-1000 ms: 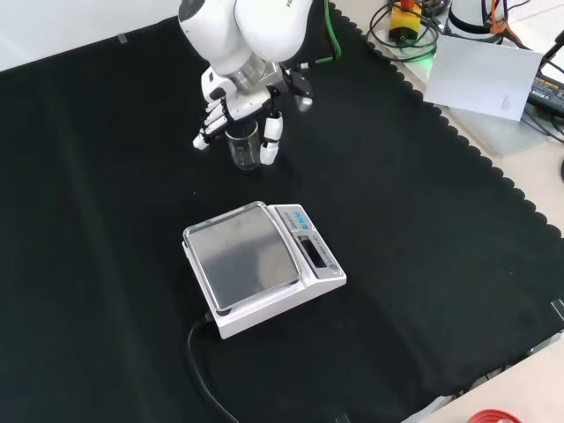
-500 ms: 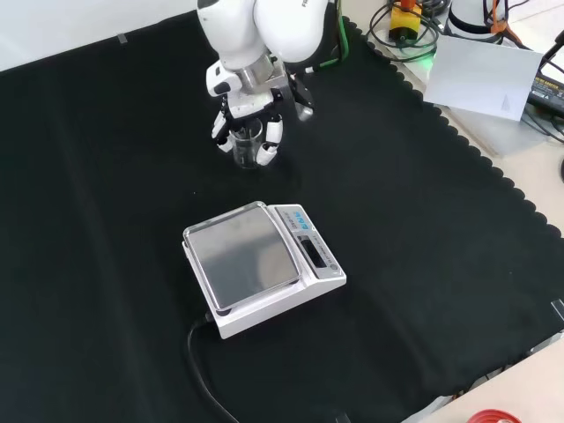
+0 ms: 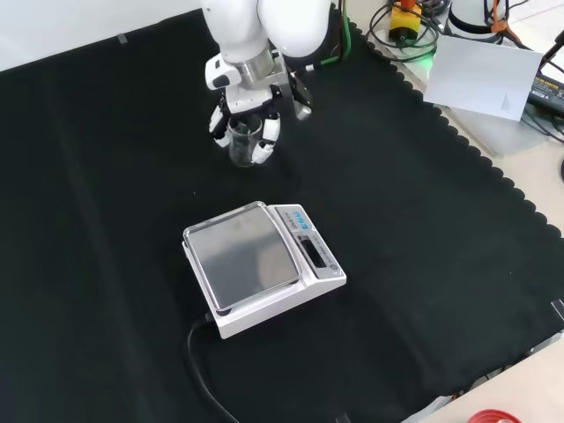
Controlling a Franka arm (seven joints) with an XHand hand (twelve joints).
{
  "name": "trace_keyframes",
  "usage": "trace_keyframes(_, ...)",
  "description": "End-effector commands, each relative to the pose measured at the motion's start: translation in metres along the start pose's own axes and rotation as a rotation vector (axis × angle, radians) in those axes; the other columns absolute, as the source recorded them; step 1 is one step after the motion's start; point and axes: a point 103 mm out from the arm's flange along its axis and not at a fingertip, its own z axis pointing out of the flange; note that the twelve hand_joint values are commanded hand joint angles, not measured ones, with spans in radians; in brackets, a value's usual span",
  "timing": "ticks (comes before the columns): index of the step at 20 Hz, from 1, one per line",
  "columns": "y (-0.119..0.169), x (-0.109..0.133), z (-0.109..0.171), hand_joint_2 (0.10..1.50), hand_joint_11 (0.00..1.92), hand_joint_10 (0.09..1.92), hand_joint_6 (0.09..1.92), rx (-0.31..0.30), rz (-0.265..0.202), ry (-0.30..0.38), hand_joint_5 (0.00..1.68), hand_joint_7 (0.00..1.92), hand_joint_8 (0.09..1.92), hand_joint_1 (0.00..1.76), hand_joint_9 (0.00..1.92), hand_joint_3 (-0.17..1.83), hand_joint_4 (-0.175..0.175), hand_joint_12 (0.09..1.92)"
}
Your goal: Pick up the beaker.
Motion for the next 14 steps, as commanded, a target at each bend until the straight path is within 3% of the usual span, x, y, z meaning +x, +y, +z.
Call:
trace_keyframes(1,-0.009,0.010,-0.041,0.77,1.28,0.68,1.16,-0.052,-0.036,0.009,1.01,1.02,1.08,1.23,1.26,0.67,0.054,0.87)
trace_keyframes(7,-0.015,0.039,-0.084,0.77,1.27,0.68,1.16,-0.107,-0.073,0.020,1.01,1.02,1.08,1.23,1.26,0.68,0.054,0.87)
trace_keyframes(14,-0.018,0.097,-0.109,0.77,1.26,0.68,1.16,-0.120,-0.174,0.012,1.02,1.01,1.09,1.23,1.25,0.68,0.052,0.86)
